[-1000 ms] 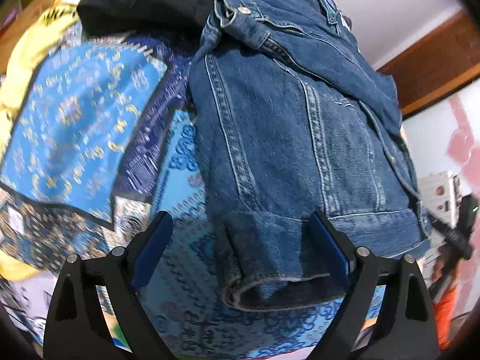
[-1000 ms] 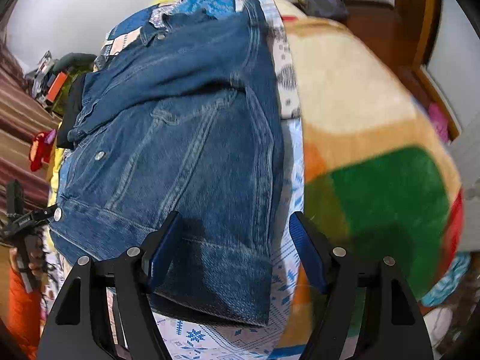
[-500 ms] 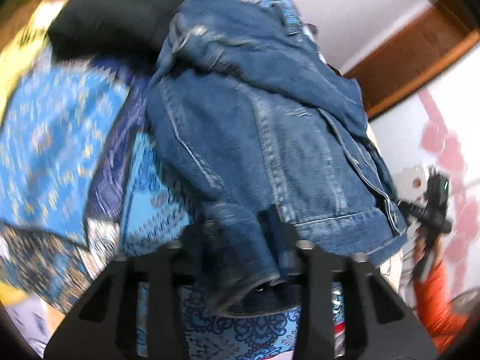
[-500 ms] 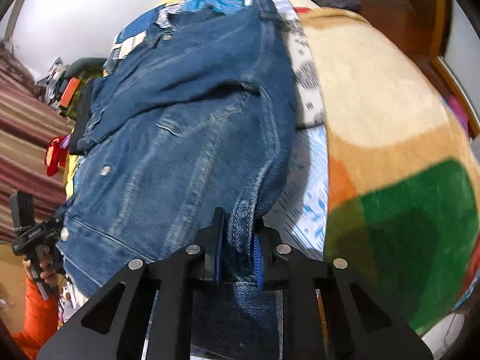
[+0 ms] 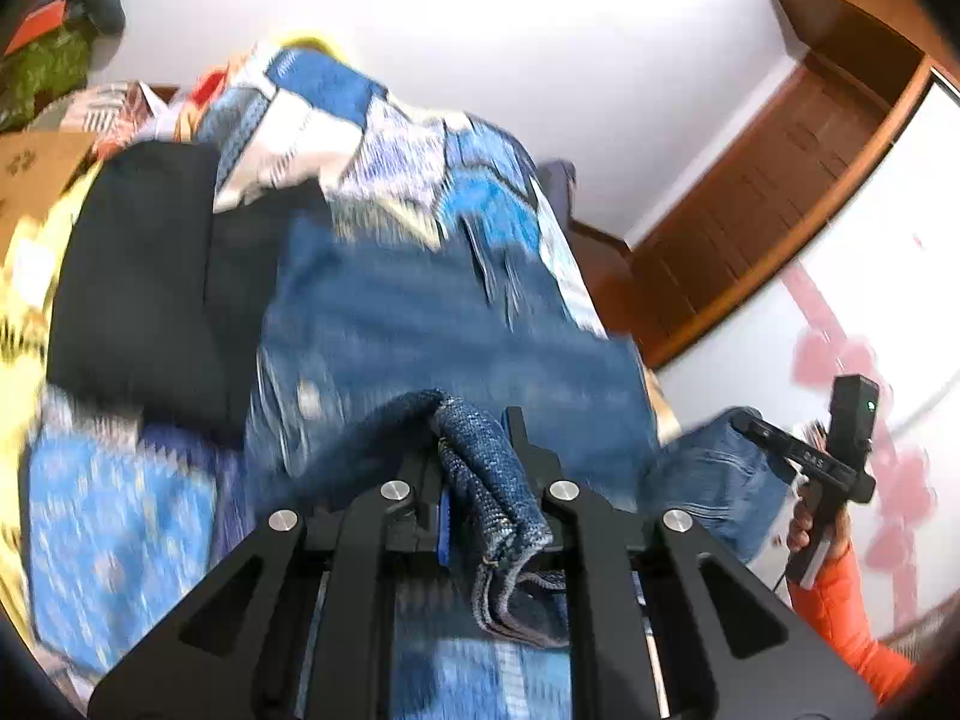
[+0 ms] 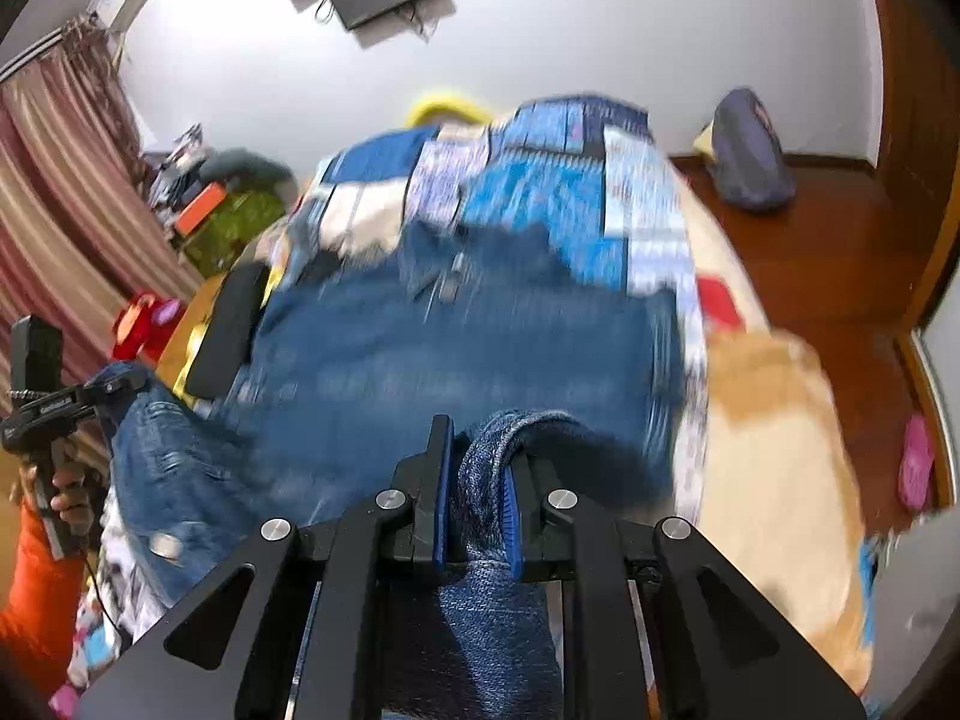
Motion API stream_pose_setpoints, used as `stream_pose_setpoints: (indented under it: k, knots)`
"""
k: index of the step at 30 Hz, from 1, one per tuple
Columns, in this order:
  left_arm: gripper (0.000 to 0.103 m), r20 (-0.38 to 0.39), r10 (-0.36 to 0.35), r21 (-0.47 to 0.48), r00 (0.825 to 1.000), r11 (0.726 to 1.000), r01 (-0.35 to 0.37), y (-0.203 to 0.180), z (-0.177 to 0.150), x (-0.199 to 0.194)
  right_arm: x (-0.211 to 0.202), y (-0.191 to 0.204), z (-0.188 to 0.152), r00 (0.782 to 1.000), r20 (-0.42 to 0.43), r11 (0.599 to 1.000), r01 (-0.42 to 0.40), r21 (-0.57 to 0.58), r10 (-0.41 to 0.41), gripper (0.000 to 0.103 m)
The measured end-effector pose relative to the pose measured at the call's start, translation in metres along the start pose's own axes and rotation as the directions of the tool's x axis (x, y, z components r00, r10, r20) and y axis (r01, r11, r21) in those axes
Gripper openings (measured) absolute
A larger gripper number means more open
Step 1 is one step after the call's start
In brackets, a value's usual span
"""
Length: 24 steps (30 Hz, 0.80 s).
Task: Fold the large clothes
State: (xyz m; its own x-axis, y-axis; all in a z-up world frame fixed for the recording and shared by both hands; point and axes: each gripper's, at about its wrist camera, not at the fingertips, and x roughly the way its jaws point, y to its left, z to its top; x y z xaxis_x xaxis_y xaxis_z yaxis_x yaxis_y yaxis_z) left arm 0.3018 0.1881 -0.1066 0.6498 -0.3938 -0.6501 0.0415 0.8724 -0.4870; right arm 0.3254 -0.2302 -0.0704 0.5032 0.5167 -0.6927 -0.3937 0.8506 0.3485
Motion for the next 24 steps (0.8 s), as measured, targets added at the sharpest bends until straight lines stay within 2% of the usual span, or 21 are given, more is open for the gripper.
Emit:
stream_pose_setpoints:
  k: [3,6,10,13,16,19,21,23,24]
  knots:
    - [0.013,0.023,0.041,-0.051,0.999,0.998,-0.040,0.015,0.039,0.030,0.022,-0.017,0.033,0.998,0.045,0.999,0.037,0.031,-0.038,0.013]
    - [0.013,0.018,0.094,-0.096,0.995,0.991,-0.092,0.041,0.066,0.069,0.058,-0.038,0.056,0.996,0.036,0.994,0.080,0.069,-0.083,0.013]
    - [0.013,-0.054,0.148,-0.129,0.987,0.980,-0.154,0.076,0.078,0.129,0.116,-0.069,0.063,0.992,-0.040,0.987,0.124,0.102,-0.120,0.013]
    - [0.014,-0.127,0.202,-0.101,0.971,0.971,-0.215,0.093,0.071,0.168,0.152,-0.083,0.054,0.982,-0.119,0.981,0.158,0.109,-0.144,0.013]
    - [0.018,-0.156,0.232,-0.047,0.960,0.969,-0.242,0.096,0.056,0.182,0.166,-0.092,0.043,0.972,-0.168,0.977,0.184,0.108,-0.164,0.013]
    - [0.020,-0.164,0.258,0.022,0.952,0.966,-0.258,0.090,0.052,0.183,0.165,-0.097,0.036,0.966,-0.204,0.976,0.184,0.115,-0.158,0.018]
    - [0.022,-0.180,0.280,0.045,0.943,0.960,-0.276,0.083,0.050,0.178,0.156,-0.099,0.035,0.960,-0.227,0.972,0.194,0.130,-0.161,0.025]
    - [0.026,-0.185,0.312,0.072,0.932,0.950,-0.303,0.076,0.050,0.170,0.139,-0.097,0.034,0.952,-0.225,0.963,0.238,0.128,-0.205,0.039]
    - [0.028,-0.183,0.325,0.092,0.928,0.945,-0.313,0.071,0.049,0.164,0.133,-0.097,0.035,0.952,-0.217,0.961,0.246,0.127,-0.216,0.040]
